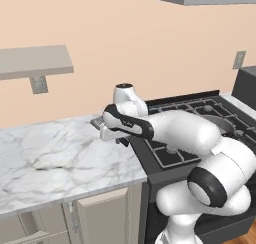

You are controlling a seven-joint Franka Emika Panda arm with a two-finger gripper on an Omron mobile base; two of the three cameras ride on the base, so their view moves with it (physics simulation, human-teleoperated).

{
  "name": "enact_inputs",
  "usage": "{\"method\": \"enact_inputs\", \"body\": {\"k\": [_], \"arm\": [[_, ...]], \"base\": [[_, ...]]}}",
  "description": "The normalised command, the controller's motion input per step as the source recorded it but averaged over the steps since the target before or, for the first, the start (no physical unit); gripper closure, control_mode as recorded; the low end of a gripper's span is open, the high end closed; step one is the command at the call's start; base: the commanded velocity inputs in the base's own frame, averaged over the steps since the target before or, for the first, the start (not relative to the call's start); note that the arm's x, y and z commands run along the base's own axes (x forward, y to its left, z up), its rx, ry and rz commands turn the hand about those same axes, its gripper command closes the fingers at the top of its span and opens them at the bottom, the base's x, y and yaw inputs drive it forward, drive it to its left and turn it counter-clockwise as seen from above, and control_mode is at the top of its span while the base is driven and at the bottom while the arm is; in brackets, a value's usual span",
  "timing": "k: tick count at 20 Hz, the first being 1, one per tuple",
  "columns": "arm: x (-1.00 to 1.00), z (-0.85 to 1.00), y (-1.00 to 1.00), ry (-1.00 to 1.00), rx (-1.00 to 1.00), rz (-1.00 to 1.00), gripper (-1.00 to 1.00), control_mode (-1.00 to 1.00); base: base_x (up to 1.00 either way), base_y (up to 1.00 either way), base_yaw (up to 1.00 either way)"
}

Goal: Put the sweet potato and cucumber in the pot. Retrieve the spatula and lightly stir the vegetables in the pot.

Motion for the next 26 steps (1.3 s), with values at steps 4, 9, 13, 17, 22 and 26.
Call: {"method": "enact_inputs", "body": {"k": [4,9,13,17,22,26], "arm": [[-1.0,1.0,-0.38,0.02,0.0,0.0,1.0,-1.0],[-0.88,0.73,-0.38,0.0,0.01,-0.02,1.0,-1.0],[0.0,0.0,0.0,0.01,0.0,0.0,1.0,-1.0],[-0.01,0.0,0.0,0.0,0.0,0.0,1.0,-1.0],[0.0,0.0,0.0,0.0,0.0,0.0,1.0,1.0],[0.0,0.0,0.0,0.0,0.0,0.0,1.0,1.0]], "base": [[0.0,0.0,0.0],[0.0,0.0,0.0],[0.0,0.0,0.0],[0.0,0.0,0.0],[-0.58,-0.76,-0.23],[0.12,-0.98,-0.03]]}}
